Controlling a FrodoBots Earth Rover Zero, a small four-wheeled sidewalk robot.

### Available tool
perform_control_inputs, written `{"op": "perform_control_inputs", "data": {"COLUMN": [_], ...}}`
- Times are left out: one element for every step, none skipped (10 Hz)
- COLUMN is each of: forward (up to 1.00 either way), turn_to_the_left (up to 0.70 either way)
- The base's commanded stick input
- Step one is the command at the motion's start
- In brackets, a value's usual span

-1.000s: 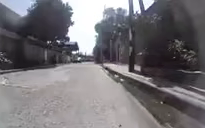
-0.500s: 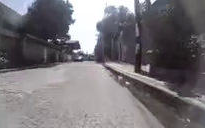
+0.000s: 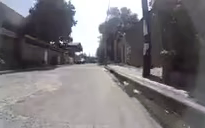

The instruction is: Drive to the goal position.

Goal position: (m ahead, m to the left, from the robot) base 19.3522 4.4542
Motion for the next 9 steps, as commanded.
{"op": "perform_control_inputs", "data": {"forward": [1.0, 1.0, 1.0, 1.0, 1.0, 1.0, 1.0, 1.0, 1.0], "turn_to_the_left": [0.0, 0.0, 0.0, 0.0, 0.0, 0.0, 0.0, 0.0, 0.0]}}
